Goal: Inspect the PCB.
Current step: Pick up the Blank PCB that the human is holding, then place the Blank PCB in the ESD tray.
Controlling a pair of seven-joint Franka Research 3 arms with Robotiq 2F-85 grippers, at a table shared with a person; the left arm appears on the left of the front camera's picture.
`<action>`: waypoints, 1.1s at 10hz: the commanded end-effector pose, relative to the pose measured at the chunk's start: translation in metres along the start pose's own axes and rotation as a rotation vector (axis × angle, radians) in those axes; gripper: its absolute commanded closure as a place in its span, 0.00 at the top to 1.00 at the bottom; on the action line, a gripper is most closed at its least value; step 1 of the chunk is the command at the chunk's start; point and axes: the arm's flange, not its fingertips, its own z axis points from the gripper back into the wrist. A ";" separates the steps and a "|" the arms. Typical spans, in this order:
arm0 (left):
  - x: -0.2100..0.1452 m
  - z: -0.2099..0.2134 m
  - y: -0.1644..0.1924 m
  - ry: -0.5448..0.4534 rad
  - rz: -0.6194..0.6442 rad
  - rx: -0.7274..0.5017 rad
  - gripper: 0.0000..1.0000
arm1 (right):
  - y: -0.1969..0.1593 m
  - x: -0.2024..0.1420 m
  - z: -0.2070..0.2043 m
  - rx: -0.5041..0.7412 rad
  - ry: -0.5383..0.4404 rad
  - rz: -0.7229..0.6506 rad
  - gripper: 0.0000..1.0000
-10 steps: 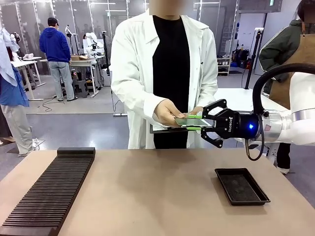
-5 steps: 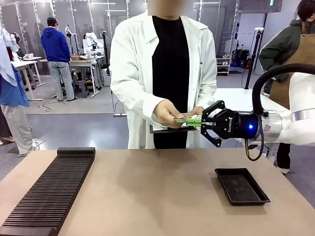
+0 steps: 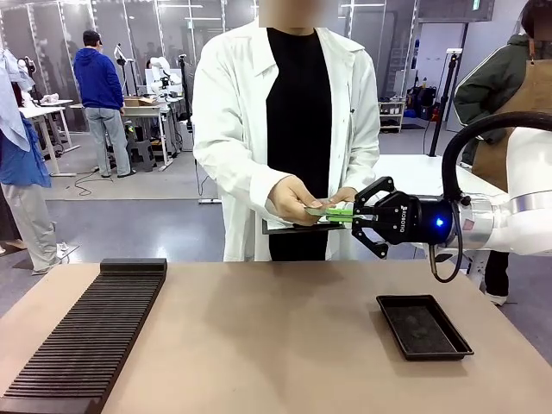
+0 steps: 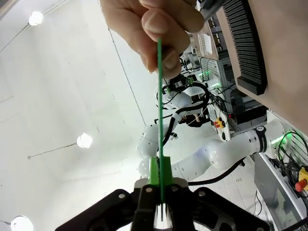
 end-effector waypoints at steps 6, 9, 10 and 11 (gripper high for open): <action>-0.001 0.001 -0.001 0.001 0.000 0.005 1.00 | 0.000 0.000 0.000 0.001 0.000 0.003 0.00; -0.001 0.001 -0.001 0.001 0.000 0.005 1.00 | 0.000 0.000 0.000 0.001 0.000 0.003 0.00; -0.001 0.001 -0.001 0.001 0.000 0.005 1.00 | 0.000 0.000 0.000 0.001 0.000 0.003 0.00; -0.001 0.001 -0.001 0.001 0.000 0.005 1.00 | 0.000 0.000 0.000 0.001 0.000 0.003 0.00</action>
